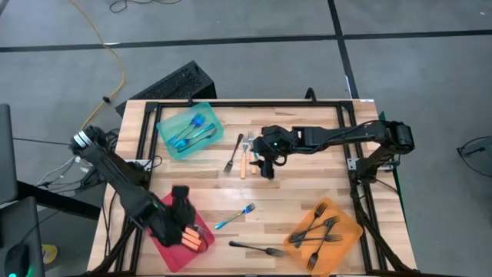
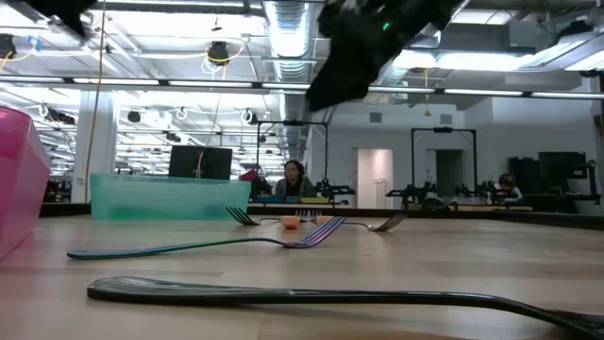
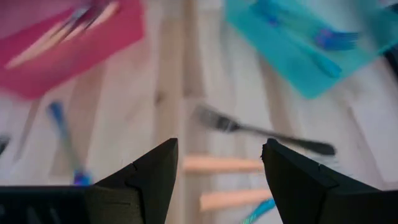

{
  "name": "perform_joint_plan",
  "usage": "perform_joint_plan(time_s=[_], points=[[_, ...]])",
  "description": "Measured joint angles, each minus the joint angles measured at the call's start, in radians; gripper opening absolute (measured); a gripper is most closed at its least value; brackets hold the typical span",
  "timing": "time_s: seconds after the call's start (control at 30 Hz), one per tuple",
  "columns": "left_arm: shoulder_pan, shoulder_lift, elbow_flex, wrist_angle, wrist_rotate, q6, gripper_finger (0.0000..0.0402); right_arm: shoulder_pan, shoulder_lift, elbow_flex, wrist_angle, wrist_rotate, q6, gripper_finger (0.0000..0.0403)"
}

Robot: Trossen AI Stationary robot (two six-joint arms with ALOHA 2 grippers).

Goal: Sort silverware by color (type)
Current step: Put the orange fork into the red bin

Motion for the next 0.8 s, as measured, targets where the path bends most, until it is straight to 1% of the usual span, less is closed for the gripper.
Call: perform_joint_plan(time_s=[0.03, 0.2, 0.27, 0.33, 0.4, 0.5, 0.67, 0.8], points=[[0.007, -0.036, 0.000, -0.001, -0.058, -0.026, 0.0171, 0.000, 0.016, 0.002, 0.023, 0.031, 0.024, 0.0255], [0.032, -0.197, 0.000, 0.005, -0.380, -0.163, 0.0171, -0.001, 0.123, 0.000, 0.026, 0.212, 0.186, 0.0255], [0.042, -0.247, 0.000, 0.005, -0.483, -0.202, 0.0171, -0.001, 0.163, -0.003, 0.003, 0.236, 0.251, 0.0255], [0.049, -0.285, 0.000, 0.005, -0.562, -0.219, 0.0171, 0.000, 0.195, -0.001, 0.016, 0.254, 0.331, 0.0255], [0.055, -0.313, 0.000, 0.005, -0.612, -0.223, 0.0171, 0.004, 0.213, -0.002, -0.010, 0.280, 0.412, 0.0255], [0.062, -0.334, 0.000, 0.005, -0.649, -0.195, 0.0171, 0.015, 0.242, 0.000, -0.016, 0.315, 0.463, 0.0255], [0.076, -0.327, -0.001, 0.005, -0.664, -0.138, 0.0171, 0.035, 0.274, -0.001, -0.018, 0.436, 0.481, 0.0255], [0.092, -0.319, -0.015, 0.017, -0.667, -0.129, 0.0171, 0.024, 0.286, -0.001, 0.017, 0.495, 0.476, 0.0255]])
